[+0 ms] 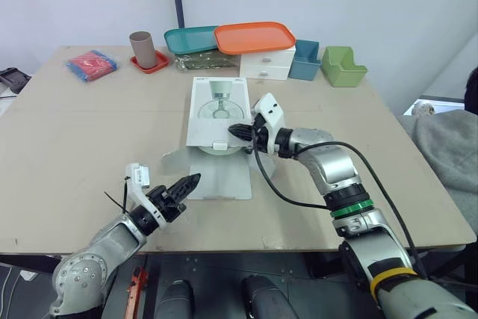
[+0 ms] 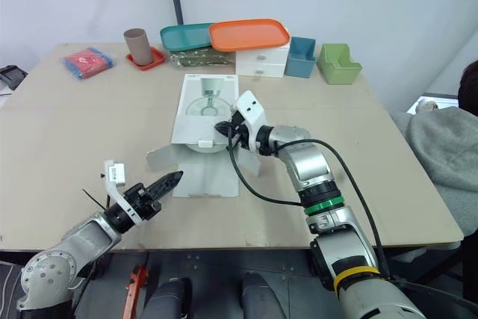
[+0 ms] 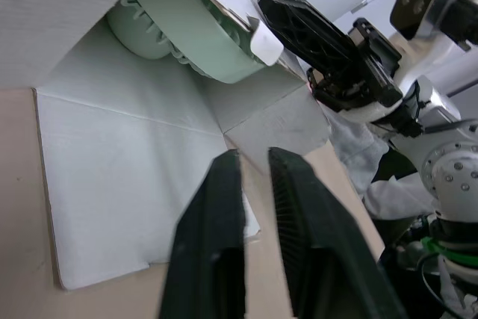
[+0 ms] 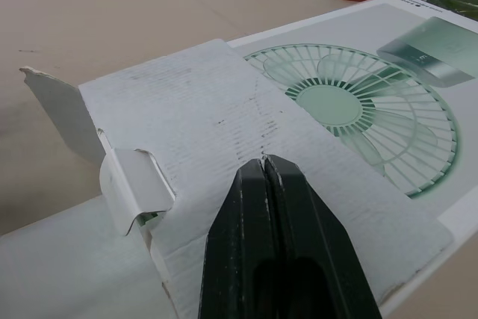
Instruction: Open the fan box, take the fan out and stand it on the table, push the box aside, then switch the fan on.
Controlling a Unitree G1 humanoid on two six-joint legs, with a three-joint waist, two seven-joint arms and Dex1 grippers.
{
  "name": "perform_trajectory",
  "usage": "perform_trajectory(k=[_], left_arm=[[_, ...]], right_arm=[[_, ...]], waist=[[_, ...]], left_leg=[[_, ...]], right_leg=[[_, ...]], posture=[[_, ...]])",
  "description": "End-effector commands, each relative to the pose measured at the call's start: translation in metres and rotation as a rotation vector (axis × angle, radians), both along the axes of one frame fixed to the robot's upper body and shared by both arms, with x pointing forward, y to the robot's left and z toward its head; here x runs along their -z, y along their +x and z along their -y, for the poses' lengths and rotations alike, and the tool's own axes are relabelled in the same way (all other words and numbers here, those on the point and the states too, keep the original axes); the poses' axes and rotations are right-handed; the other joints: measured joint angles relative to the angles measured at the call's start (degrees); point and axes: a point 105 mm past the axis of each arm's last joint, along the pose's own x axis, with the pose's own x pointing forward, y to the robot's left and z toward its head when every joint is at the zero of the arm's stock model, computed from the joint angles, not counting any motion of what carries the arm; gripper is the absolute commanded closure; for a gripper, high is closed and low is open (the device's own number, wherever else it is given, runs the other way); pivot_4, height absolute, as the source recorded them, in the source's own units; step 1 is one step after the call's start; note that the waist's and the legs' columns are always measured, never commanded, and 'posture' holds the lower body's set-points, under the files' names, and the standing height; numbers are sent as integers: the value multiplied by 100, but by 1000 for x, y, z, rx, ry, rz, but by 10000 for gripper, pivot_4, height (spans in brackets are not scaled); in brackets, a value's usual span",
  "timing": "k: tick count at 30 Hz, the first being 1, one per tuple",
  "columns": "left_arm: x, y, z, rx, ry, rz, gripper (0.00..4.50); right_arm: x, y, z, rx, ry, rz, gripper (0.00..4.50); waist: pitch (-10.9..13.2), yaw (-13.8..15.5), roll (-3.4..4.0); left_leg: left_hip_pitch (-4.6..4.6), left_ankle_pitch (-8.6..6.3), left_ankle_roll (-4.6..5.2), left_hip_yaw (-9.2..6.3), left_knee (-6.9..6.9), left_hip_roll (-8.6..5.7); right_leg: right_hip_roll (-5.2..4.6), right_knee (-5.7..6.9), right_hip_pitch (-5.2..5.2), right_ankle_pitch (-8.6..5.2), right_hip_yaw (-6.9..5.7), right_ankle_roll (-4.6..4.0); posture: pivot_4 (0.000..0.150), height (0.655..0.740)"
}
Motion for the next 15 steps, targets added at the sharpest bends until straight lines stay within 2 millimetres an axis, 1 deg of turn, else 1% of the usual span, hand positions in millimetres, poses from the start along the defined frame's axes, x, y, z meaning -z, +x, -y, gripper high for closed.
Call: perform_trajectory(k=[1,2,3,4,9,13,15], left_arm=[[-2,8,10,-9,-78,-6,22627],[-1,9,11,-14,-86,-16,21368],[0,10,12,-17,-90,-21,16450],[1,11,15,-14,-106,-25,14177],[10,21,32,-22,-163,-53,14177],[17,28,33,-67,-198,-84,14177],[17,30,33,-76,-216,-83,14177]], right_arm=[[-16,1,8,12,-4,54,45000],[-16,1,8,12,-6,55,45000],[-16,0,8,12,-7,55,45000],[-16,0,9,11,-13,55,45000],[-20,-1,13,6,-42,58,45000],[-22,-2,13,-1,-55,59,45000],[-23,-2,14,1,-59,60,45000]], waist=[[0,0,0],[0,2,0],[0,3,0],[0,4,0],[0,5,0],[0,6,0],[0,6,0]], left_leg=[[0,0,0,0,0,0],[0,0,0,0,0,-1],[-1,0,0,0,0,-1],[0,0,0,-1,1,-1],[-1,0,0,-1,-1,-3],[-2,0,0,-1,-1,-5],[-2,0,0,-3,-2,-5]], right_leg=[[0,0,0,0,0,0],[0,0,0,0,0,0],[0,0,0,0,0,0],[0,0,1,0,1,1],[1,0,1,3,1,10],[0,-2,0,3,2,11],[1,-2,-1,3,2,12]], posture=[[1500,7400],[1500,7400],[1500,7400],[1500,7400],[1500,7400],[1500,7400],[1500,7400]])
